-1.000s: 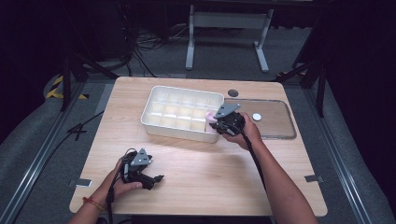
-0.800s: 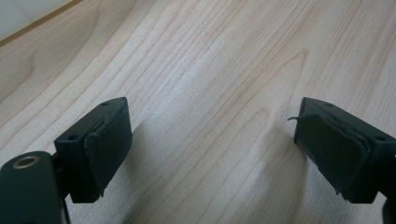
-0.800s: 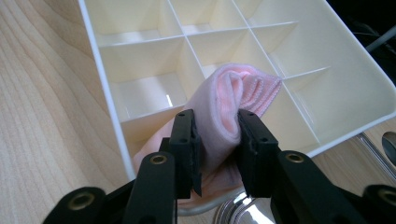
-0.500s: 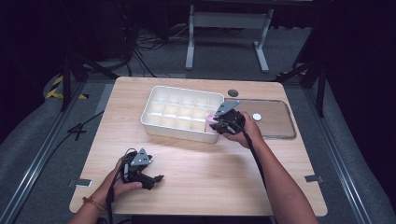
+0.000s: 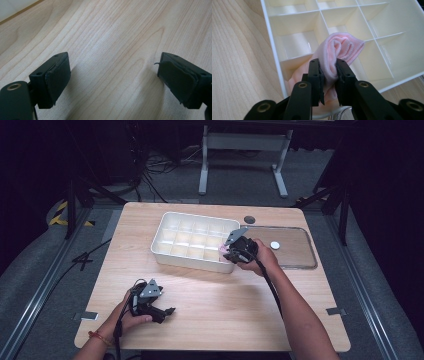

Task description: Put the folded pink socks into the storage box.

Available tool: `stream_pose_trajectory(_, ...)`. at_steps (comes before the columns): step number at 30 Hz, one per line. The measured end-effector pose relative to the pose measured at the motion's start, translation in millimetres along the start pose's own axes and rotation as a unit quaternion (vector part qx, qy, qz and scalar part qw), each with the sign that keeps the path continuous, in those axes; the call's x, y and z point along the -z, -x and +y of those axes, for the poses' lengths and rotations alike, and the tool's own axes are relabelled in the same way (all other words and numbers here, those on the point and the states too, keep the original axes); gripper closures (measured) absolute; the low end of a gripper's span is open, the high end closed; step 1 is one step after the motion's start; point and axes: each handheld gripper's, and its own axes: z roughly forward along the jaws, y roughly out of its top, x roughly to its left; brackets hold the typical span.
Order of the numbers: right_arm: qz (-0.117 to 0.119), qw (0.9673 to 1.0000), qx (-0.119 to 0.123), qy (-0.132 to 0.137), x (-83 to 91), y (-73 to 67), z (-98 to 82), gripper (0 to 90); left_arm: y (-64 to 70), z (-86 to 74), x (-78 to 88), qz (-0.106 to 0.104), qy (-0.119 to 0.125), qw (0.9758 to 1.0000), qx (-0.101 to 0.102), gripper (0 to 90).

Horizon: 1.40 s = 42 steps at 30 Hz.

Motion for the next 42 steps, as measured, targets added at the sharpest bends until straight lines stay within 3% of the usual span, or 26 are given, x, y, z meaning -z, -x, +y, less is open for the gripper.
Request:
stream_pose_trajectory(5, 0.018, 0.9998, -0.007, -0.009, -3.2, 3.8, 0.0, 77.5, 0.1, 0.0, -0.1, 0.000, 0.001, 1.0000, 0.001, 11.5)
stream_pose_trajectory(11, 0.025, 0.9987, -0.001, -0.044, -9.5, 4.4, 2.1, 78.0, 0.1, 0.0, -0.1, 0.000, 0.000, 1.0000, 0.001, 11.5)
stream_pose_trajectory(13, 0.039, 0.9976, -0.013, -0.055, -10.7, 8.8, 4.8, 78.0, 0.1, 0.0, -0.1, 0.000, 0.000, 1.0000, 0.001, 11.5)
stream_pose_trajectory(27, 0.061, 0.9910, -0.019, -0.118, -22.0, 14.5, 16.0, 78.4, -0.1, 0.6, -0.1, 0.001, -0.002, 1.0000, -0.003, 11.0)
stream_pose_trajectory(35, 0.065, 0.9872, -0.017, -0.145, -29.4, 14.4, 18.8, 78.4, -0.1, 0.5, -0.2, 0.001, -0.002, 1.0000, -0.002, 11.0)
stream_pose_trajectory(42, 0.050, 0.9859, 0.000, -0.160, -32.6, 12.4, 21.7, 78.7, 0.3, 1.9, -1.8, 0.000, -0.002, 1.0000, -0.003, 9.9)
